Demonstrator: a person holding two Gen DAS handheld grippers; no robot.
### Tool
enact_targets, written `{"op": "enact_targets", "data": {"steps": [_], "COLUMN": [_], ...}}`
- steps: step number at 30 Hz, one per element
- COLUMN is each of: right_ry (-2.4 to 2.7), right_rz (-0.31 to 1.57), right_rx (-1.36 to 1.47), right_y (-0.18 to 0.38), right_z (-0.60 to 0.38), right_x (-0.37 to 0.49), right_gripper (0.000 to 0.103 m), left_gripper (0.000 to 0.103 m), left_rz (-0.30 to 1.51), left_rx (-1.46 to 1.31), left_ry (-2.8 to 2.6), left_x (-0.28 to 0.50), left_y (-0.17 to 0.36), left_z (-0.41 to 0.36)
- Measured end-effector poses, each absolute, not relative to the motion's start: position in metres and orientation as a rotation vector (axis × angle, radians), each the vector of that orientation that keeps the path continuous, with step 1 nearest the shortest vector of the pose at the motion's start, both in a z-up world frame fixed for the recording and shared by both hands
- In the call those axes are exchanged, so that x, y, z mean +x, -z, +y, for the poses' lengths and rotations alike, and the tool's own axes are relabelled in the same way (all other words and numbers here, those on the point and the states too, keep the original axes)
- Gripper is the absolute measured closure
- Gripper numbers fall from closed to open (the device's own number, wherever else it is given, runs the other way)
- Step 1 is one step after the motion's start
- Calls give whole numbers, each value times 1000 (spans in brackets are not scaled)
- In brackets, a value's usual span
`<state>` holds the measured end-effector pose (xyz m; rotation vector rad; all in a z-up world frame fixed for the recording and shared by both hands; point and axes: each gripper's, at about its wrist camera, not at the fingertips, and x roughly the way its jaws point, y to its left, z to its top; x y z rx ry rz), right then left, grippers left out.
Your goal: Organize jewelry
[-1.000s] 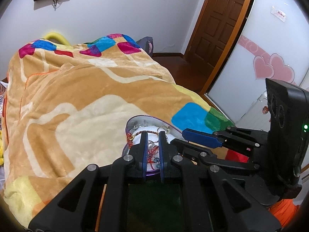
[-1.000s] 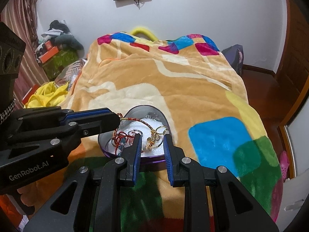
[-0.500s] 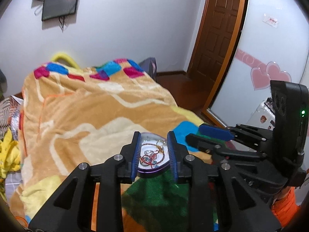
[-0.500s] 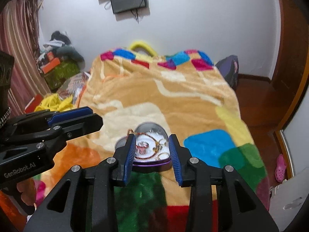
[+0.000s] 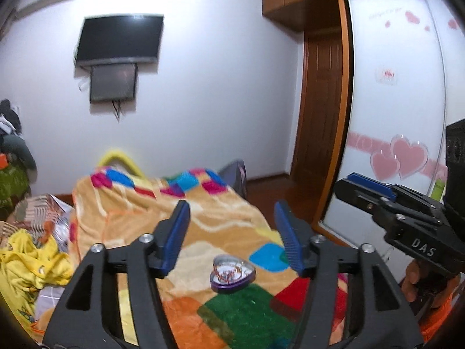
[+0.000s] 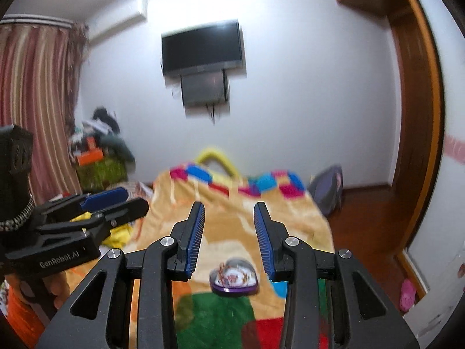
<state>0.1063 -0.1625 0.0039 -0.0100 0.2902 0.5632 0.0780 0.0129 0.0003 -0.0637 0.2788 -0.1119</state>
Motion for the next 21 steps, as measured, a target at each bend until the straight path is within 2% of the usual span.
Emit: {"op": "enact_targets", "data": {"steps": [2,4,8,11,13,21], "right_ry": [-553,-543,-540,-514,-489,-477], "right_rz": [235,198,148,131,119,131], "right_rx": [-9,-7,2,-13,-18,-27], "right_y": [-15,-20,-24,-23,-22,-20], "right_z": [-164,-165,-163,-158,-154,-152], "right_x": [89,77,59,54,52,42], "right_gripper": [69,60,47,37,23,21], "left_gripper": [37,32,12,9,7,7], "left_rz": [236,204,170,156,150,153], "left_rx": [-58,-50,-60,-79,-73,-71], "left_ry": [90,70,55,52,40,13], "left_x": [60,45,24,11,9,0], "left_y": [-9,-13,-16,-16,-14,-8], "left_z": [12,11,12,15,15,15]}}
